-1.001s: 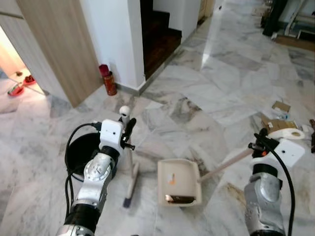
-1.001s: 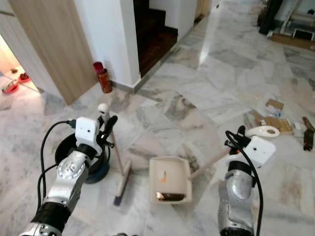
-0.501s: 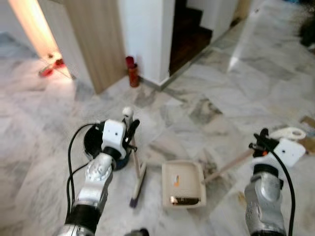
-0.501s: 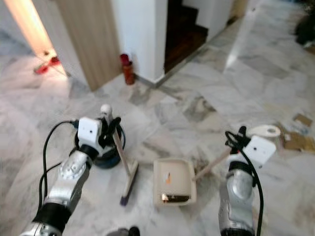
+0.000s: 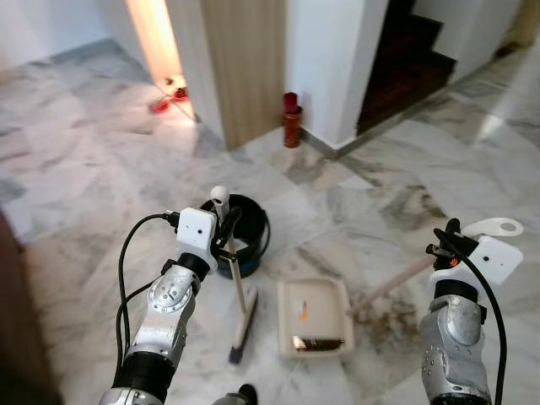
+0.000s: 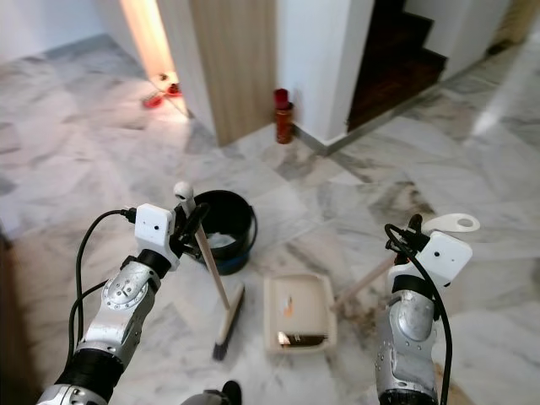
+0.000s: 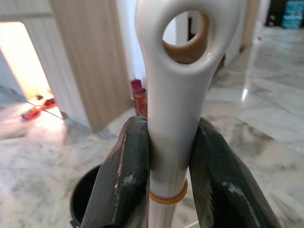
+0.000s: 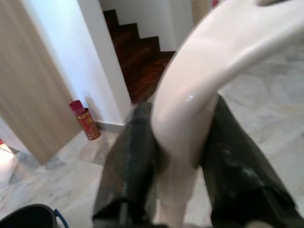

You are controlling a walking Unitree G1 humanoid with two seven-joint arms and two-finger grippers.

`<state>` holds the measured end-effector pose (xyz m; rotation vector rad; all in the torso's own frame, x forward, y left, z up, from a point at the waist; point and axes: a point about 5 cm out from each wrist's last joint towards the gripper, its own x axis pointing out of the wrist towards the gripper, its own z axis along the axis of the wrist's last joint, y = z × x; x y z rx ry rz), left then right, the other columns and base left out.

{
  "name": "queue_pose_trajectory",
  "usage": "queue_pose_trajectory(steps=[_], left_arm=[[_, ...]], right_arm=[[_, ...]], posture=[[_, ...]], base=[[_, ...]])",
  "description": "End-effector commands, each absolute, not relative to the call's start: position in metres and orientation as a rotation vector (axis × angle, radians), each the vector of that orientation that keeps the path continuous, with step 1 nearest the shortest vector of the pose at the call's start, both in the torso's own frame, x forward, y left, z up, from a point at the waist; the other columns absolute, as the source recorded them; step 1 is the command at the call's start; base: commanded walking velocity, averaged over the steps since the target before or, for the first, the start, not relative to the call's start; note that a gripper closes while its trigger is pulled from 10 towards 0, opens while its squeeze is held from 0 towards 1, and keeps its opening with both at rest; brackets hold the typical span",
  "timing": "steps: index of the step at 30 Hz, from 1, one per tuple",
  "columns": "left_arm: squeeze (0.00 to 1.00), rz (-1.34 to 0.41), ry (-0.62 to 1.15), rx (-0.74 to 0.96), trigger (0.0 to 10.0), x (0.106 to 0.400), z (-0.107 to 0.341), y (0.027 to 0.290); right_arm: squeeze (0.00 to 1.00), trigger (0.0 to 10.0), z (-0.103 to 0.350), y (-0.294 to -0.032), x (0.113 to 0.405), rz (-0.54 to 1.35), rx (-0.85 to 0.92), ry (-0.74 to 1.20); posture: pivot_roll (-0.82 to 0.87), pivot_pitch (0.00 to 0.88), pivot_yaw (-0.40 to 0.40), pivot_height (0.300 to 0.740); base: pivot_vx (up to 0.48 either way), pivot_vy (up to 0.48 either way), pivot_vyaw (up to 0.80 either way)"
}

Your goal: Sweep floor

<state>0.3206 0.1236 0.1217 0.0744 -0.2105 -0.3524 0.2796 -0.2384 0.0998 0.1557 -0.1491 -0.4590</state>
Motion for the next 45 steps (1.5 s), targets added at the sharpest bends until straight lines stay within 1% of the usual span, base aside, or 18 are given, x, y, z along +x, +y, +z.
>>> queue_pose_trajectory(steps=[1, 13, 20, 26, 30, 32, 36, 45], left_arm=[[0.00, -0.345, -0.257, 0.089, 10.0, 0.321, 0.131, 0.128], [0.00, -0.335, -0.243, 0.098, 10.0, 0.319, 0.129, 0.132], [0.00, -0.327, -0.233, 0.099, 10.0, 0.319, 0.126, 0.134], [0.00, -0.317, -0.218, 0.107, 10.0, 0.319, 0.123, 0.135], [0.00, -0.311, -0.211, 0.104, 10.0, 0.318, 0.121, 0.137], [0.00, -0.308, -0.210, 0.104, 10.0, 0.318, 0.121, 0.138], [0.00, -0.306, -0.212, 0.106, 10.0, 0.319, 0.122, 0.138], [0.00, -0.304, -0.214, 0.108, 10.0, 0.319, 0.122, 0.138]], right_arm=[[0.00, 10.0, 0.109, -0.239, 0.282, -0.455, 0.149, -0.198], [0.00, 10.0, 0.114, -0.244, 0.284, -0.451, 0.153, -0.204], [0.00, 10.0, 0.125, -0.247, 0.284, -0.444, 0.164, -0.241], [0.00, 10.0, 0.143, -0.244, 0.287, -0.345, 0.195, -0.283], [0.00, 10.0, 0.146, -0.242, 0.288, -0.297, 0.173, -0.284], [0.00, 10.0, 0.146, -0.241, 0.287, -0.292, 0.165, -0.287], [0.00, 10.0, 0.145, -0.240, 0.287, -0.289, 0.164, -0.275], [0.00, 10.0, 0.144, -0.239, 0.287, -0.292, 0.192, -0.269]], posture=[[0.11, 0.065, 0.002, 0.740], [0.11, 0.067, -0.005, 0.740], [0.11, 0.066, -0.007, 0.740], [0.11, 0.066, -0.008, 0.740], [0.11, 0.067, -0.010, 0.740], [0.11, 0.068, -0.010, 0.740], [0.11, 0.071, -0.009, 0.740], [0.11, 0.075, -0.008, 0.740]], base=[[0.000, 0.000, 0.49], [0.000, 0.000, 0.00], [0.000, 0.000, 0.00], [0.000, 0.000, 0.00], [0.000, 0.000, 0.00], [0.000, 0.000, 0.00], [0.000, 0.000, 0.66], [0.000, 0.000, 0.00]])
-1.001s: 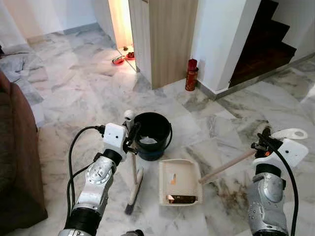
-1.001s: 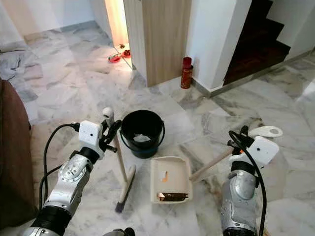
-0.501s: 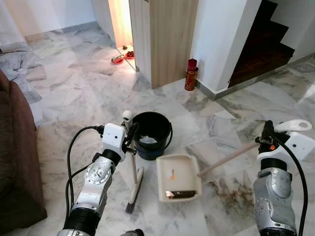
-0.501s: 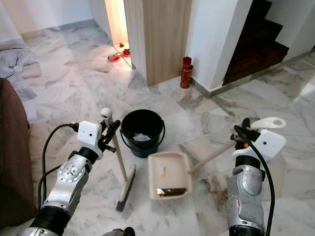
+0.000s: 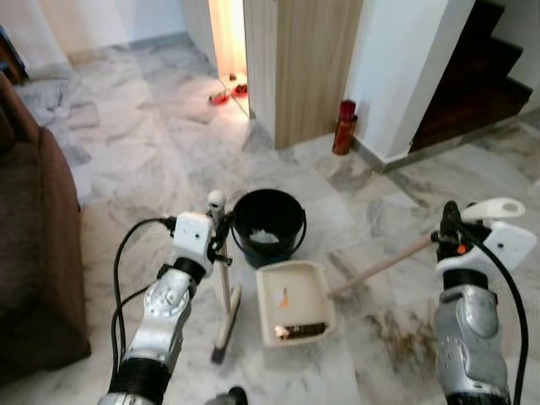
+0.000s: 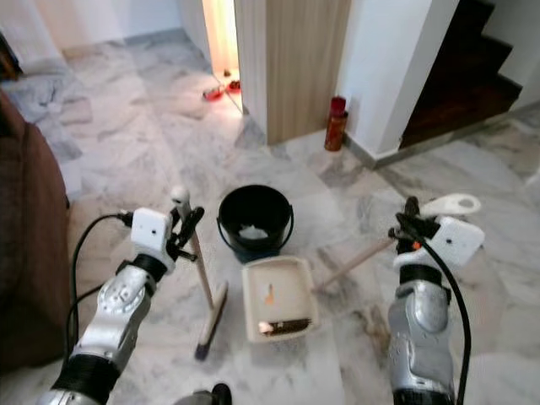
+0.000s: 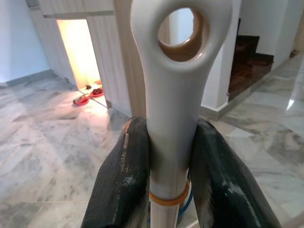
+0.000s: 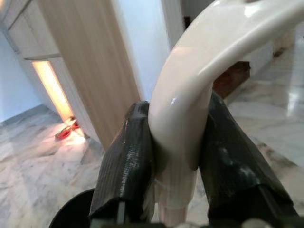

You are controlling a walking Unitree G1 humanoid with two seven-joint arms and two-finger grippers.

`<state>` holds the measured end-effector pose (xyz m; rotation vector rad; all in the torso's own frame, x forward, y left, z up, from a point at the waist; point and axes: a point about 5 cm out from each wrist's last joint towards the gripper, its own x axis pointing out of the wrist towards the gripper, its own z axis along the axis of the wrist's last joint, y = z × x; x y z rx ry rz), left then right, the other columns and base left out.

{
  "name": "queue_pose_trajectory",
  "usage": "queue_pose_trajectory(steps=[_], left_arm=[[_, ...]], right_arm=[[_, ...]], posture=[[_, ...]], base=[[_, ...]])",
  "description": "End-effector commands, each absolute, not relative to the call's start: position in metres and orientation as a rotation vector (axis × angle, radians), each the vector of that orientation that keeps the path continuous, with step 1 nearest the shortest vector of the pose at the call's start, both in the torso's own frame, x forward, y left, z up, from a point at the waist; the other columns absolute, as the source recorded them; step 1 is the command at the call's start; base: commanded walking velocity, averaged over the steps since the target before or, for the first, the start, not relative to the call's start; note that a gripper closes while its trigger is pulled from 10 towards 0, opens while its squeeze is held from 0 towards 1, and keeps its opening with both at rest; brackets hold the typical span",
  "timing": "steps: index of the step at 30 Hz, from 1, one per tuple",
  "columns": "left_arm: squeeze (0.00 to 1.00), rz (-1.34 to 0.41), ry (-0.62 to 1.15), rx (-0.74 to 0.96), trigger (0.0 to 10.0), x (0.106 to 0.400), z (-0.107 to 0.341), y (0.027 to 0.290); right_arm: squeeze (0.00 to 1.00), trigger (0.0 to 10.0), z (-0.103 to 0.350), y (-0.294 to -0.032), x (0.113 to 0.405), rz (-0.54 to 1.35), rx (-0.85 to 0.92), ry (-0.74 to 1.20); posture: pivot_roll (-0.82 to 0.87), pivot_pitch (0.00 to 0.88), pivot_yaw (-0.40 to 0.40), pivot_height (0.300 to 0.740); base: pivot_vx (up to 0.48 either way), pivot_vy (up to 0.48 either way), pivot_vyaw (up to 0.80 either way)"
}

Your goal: Sweep floor

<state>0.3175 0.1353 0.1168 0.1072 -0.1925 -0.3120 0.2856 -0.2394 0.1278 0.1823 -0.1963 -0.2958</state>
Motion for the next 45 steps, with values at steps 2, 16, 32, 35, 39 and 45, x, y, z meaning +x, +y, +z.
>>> queue_pose_trajectory(steps=[2, 16, 32, 35, 39, 45], left_arm=[[0.00, -0.304, -0.213, 0.109, 10.0, 0.319, 0.122, 0.138], [0.00, -0.304, -0.210, 0.110, 10.0, 0.319, 0.121, 0.137], [0.00, -0.303, -0.224, 0.120, 10.0, 0.318, 0.120, 0.137], [0.00, -0.297, -0.219, 0.120, 10.0, 0.318, 0.120, 0.138], [0.00, -0.288, -0.211, 0.127, 10.0, 0.318, 0.119, 0.140], [0.00, -0.278, -0.211, 0.126, 10.0, 0.319, 0.119, 0.142]], right_arm=[[0.00, 10.0, 0.145, -0.239, 0.287, -0.293, 0.194, -0.273], [0.00, 10.0, 0.205, -0.231, 0.286, -0.268, 0.172, -0.499], [0.00, 10.0, 0.239, -0.215, 0.291, -0.225, 0.215, -0.602], [0.00, 10.0, 0.239, -0.213, 0.292, -0.221, 0.213, -0.598], [0.00, 10.0, 0.237, -0.212, 0.293, -0.214, 0.205, -0.584], [0.00, 10.0, 0.234, -0.210, 0.294, -0.203, 0.220, -0.569]], posture=[[0.11, 0.075, -0.007, 0.740], [0.12, 0.069, -0.008, 0.740], [0.12, 0.066, -0.010, 0.740], [0.12, 0.065, -0.010, 0.740], [0.12, 0.063, -0.009, 0.740], [0.12, 0.056, -0.001, 0.740]], base=[[0.000, 0.000, 0.00], [0.000, 0.000, 0.00], [0.000, 0.000, 0.00], [0.000, 0.000, 0.00], [0.000, 0.000, 0.00], [0.143, 0.000, 0.00]])
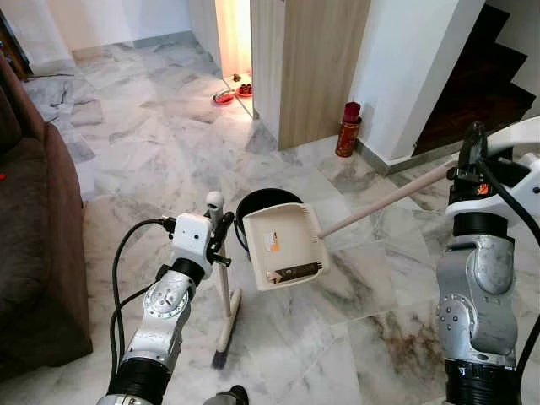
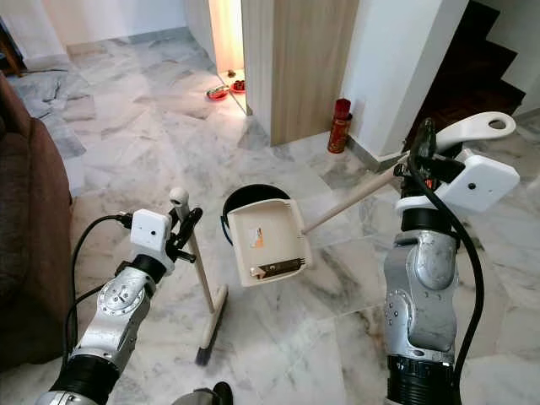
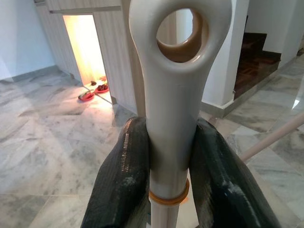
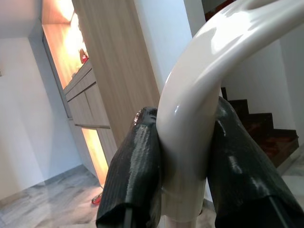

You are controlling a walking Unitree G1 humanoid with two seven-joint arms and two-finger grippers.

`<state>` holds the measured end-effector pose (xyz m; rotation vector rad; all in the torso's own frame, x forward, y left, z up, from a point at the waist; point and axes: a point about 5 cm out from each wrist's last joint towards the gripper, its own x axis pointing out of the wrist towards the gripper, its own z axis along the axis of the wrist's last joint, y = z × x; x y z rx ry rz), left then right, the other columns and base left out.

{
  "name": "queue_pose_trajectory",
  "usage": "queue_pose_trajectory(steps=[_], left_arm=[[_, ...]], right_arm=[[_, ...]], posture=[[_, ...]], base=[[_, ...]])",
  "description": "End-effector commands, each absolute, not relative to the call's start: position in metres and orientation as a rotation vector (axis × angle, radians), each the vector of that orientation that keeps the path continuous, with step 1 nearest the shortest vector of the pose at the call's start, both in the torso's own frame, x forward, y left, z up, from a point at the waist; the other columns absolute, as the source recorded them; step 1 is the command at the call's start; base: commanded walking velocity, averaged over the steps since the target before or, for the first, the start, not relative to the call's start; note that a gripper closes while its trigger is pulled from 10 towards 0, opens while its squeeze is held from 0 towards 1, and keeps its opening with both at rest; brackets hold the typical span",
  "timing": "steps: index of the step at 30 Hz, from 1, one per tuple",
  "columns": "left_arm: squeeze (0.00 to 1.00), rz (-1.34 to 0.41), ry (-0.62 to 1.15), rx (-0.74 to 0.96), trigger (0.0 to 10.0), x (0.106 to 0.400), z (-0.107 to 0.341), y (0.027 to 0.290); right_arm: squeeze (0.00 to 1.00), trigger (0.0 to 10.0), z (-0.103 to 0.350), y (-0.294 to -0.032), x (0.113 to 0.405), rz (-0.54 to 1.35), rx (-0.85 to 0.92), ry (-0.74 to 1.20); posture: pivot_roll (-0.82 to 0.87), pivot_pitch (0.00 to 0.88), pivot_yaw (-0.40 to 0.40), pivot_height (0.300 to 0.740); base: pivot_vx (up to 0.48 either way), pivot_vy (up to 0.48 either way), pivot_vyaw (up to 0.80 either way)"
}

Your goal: Sweep floor

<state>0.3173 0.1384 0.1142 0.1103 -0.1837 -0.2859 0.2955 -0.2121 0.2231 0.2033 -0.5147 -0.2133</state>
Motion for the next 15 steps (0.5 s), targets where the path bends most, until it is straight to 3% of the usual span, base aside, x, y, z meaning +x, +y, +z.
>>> queue_pose_trajectory(steps=[1, 15], left_arm=[[0.00, -0.279, -0.212, 0.126, 10.0, 0.3188, 0.1194, 0.1416], [0.00, -0.281, -0.212, 0.132, 10.0, 0.3195, 0.1194, 0.1423]], right_arm=[[0.00, 10.0, 0.2333, -0.2102, 0.2935, -0.204, 0.221, -0.567], [0.00, 10.0, 0.2309, -0.2088, 0.2930, -0.197, 0.221, -0.563]], posture=[[0.12, 0.054, 0.001, 0.740], [0.12, 0.040, 0.009, 0.740]], base=[[0.315, 0.000, 0.00], [0.359, 0.000, 0.00]])
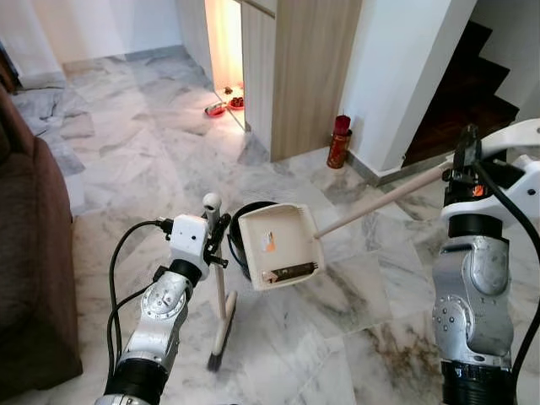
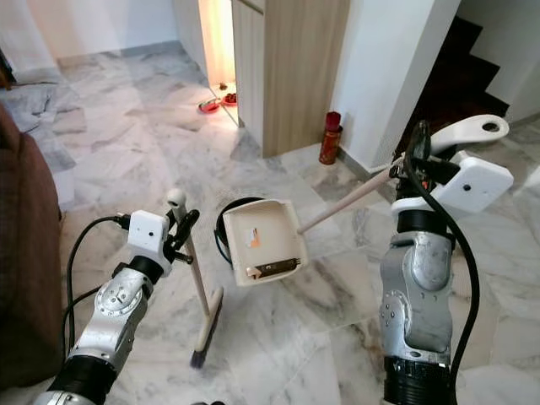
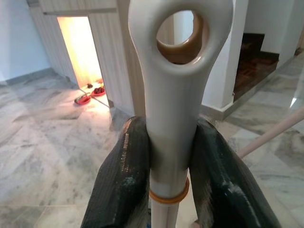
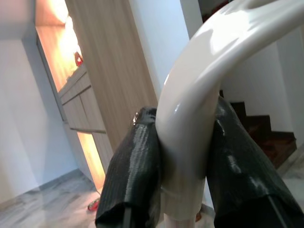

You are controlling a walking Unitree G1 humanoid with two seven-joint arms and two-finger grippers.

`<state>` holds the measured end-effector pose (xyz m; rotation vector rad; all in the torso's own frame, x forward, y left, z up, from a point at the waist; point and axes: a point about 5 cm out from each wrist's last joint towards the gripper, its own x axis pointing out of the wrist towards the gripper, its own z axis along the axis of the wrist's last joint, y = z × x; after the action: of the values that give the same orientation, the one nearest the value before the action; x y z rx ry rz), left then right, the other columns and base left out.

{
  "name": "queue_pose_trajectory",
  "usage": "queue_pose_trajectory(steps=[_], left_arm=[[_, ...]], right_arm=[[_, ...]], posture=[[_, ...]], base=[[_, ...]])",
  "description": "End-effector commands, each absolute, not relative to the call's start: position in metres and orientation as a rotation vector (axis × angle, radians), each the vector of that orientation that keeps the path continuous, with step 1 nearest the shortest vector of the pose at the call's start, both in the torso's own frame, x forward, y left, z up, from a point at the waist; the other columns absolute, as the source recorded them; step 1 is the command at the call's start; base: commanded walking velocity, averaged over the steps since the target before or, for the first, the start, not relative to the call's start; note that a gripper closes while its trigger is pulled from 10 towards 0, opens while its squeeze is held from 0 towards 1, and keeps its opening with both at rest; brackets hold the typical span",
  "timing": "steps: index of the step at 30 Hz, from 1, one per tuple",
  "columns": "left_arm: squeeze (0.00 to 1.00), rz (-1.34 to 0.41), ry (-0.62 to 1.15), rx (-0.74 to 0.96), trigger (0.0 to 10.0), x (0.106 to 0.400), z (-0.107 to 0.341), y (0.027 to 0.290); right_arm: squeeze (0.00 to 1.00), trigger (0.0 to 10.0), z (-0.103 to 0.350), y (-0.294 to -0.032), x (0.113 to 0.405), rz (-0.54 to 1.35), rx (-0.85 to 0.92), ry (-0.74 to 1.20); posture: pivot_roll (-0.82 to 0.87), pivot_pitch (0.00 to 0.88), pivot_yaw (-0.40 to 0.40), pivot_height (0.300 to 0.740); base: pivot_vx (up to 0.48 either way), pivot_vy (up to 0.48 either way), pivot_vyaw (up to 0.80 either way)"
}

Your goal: Sweep floor

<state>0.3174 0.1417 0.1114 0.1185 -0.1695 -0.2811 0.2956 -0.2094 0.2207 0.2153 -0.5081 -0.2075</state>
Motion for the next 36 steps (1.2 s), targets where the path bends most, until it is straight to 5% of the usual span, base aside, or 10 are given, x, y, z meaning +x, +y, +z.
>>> queue_pose_trajectory(steps=[1, 36], left_arm=[[0.00, -0.279, -0.212, 0.132, 10.0, 0.3196, 0.1196, 0.1425], [0.00, -0.253, -0.213, 0.137, 10.0, 0.3188, 0.1192, 0.1472]], right_arm=[[0.00, 10.0, 0.2313, -0.2083, 0.2932, -0.195, 0.222, -0.564], [0.00, 10.0, 0.2360, -0.1996, 0.2968, -0.143, 0.215, -0.569]], posture=[[0.12, 0.041, 0.009, 0.740], [0.13, 0.061, -0.007, 0.740]], base=[[0.371, 0.000, 0.00], [0.376, 0.000, 0.18]])
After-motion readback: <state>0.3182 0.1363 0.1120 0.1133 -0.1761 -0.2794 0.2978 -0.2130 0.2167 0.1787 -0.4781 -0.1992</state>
